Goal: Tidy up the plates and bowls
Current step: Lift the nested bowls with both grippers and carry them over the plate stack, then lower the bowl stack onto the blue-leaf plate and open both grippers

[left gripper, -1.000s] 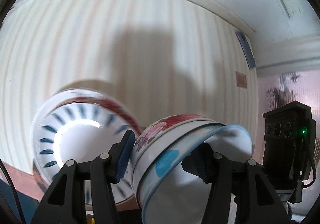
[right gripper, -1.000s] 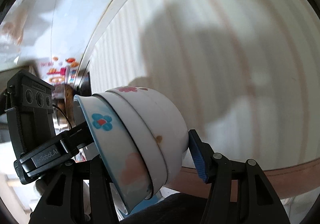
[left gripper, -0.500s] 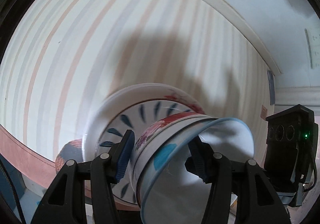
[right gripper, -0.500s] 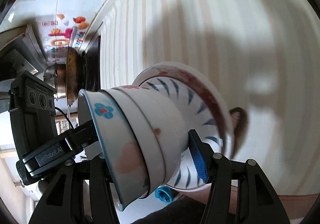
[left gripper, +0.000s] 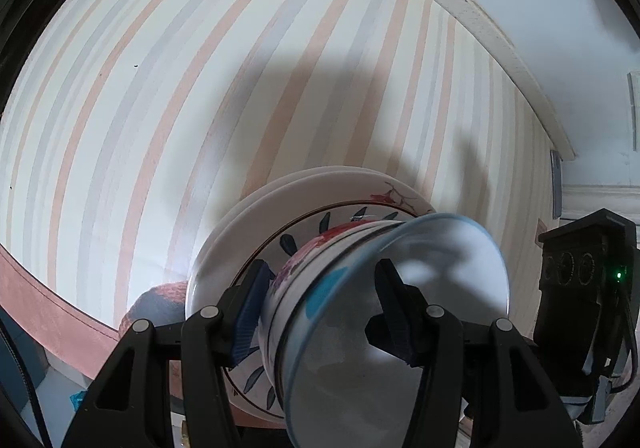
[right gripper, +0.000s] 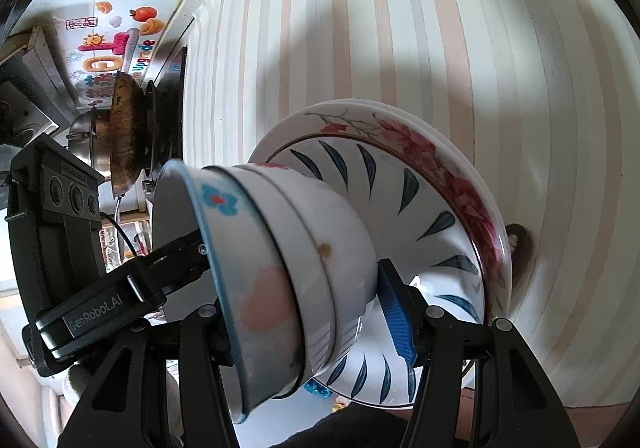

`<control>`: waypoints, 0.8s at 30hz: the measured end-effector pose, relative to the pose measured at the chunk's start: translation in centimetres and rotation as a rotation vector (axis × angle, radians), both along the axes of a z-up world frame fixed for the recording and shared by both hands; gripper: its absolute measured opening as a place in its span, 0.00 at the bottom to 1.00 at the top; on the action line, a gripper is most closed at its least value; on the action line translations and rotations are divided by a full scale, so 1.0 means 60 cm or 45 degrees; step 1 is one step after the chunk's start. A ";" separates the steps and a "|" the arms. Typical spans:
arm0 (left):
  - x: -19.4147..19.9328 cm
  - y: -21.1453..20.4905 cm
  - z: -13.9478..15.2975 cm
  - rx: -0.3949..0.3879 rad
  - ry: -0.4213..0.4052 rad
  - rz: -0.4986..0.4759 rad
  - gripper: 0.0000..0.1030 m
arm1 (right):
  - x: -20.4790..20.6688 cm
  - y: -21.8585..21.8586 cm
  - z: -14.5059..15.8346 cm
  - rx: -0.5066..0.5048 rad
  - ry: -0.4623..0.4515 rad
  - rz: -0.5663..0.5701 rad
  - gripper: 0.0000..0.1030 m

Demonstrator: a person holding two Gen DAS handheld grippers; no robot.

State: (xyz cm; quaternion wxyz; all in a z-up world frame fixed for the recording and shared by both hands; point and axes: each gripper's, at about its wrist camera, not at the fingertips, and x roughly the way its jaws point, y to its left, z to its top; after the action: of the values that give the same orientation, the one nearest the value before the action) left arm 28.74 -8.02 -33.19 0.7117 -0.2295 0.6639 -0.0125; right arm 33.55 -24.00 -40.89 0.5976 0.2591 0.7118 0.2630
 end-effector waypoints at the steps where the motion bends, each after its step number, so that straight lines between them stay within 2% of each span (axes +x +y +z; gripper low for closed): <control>1: 0.000 0.000 -0.001 -0.004 0.000 0.002 0.50 | 0.000 0.000 0.001 -0.008 -0.004 0.002 0.58; 8: -0.003 0.007 0.002 0.011 -0.018 -0.020 0.50 | 0.002 0.009 0.007 -0.038 -0.011 0.004 0.58; 12: -0.008 -0.002 0.024 0.087 -0.071 -0.048 0.50 | 0.001 0.007 0.016 -0.069 -0.034 0.011 0.58; 18: -0.032 -0.017 0.081 0.217 -0.175 -0.104 0.51 | -0.009 0.001 0.064 -0.141 -0.145 0.034 0.60; 22: -0.059 -0.022 0.122 0.303 -0.258 -0.142 0.52 | -0.029 -0.008 0.114 -0.236 -0.257 0.043 0.72; 24: -0.072 -0.023 0.134 0.343 -0.285 -0.167 0.52 | -0.044 -0.015 0.141 -0.302 -0.317 0.034 0.86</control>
State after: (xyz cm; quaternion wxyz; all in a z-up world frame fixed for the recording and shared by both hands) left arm 24.40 -9.38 -25.15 0.8030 -0.0855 0.5897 0.0048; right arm 30.90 -24.89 -32.44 0.7038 0.1426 0.6619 0.2152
